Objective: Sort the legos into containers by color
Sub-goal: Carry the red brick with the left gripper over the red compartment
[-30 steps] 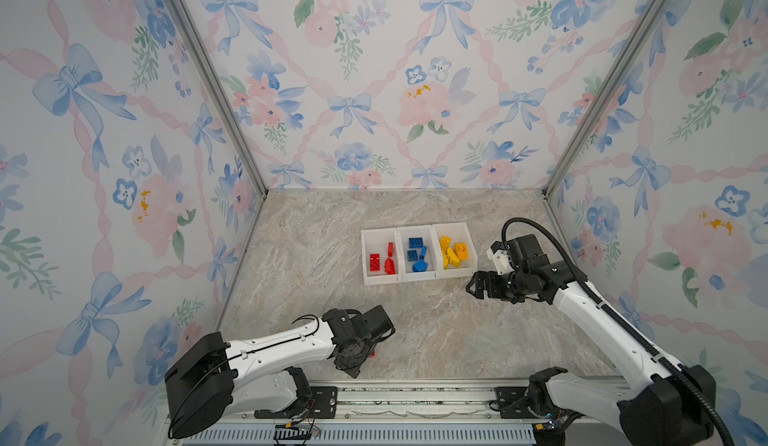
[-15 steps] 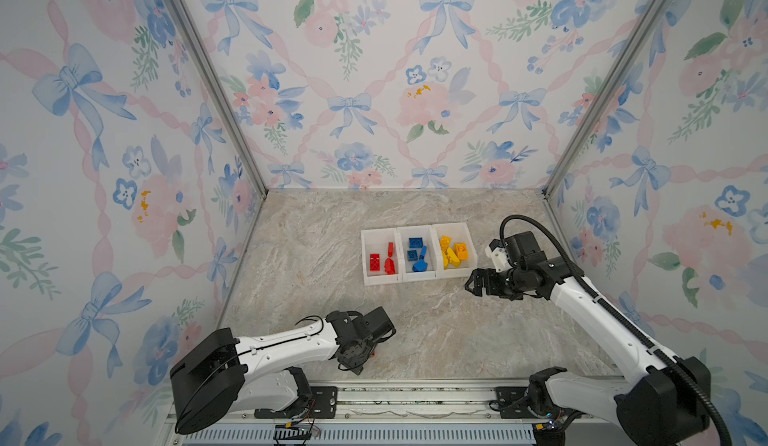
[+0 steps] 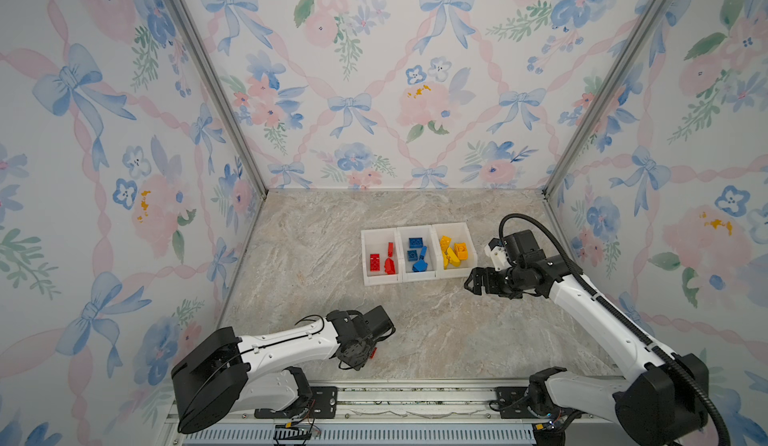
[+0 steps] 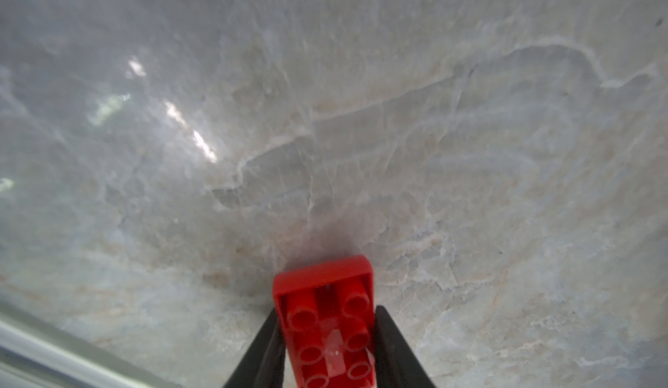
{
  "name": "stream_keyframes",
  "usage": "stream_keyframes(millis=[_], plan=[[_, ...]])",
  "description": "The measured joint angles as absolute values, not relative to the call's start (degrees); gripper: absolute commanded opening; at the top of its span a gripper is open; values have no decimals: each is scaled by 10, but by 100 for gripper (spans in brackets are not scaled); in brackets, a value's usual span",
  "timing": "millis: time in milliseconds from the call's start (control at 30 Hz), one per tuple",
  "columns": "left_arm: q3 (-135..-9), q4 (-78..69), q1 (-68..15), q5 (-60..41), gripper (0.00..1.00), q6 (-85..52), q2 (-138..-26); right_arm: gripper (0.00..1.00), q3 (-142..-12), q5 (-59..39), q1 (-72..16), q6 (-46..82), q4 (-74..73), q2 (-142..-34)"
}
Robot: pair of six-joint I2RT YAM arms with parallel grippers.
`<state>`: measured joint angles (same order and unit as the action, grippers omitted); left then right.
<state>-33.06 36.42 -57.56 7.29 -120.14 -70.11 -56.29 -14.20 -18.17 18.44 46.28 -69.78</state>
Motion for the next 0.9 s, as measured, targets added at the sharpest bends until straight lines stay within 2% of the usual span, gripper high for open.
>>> stream_keyframes(millis=[233,433,733,900], plan=[[-351,364,-568,102,24,-1201,-701,97,-567,-142,-182,184,463,-701],[-416,375,-555,149,19,-1164,-702,97,-573,-142,-182,184,463,-703],[-581,404,-522,219,17,-1007,-771,97,-586,-142,-180,184,463,-703],[-649,410,-473,231,16,-893,-825,97,-589,-142,-176,184,463,-703]])
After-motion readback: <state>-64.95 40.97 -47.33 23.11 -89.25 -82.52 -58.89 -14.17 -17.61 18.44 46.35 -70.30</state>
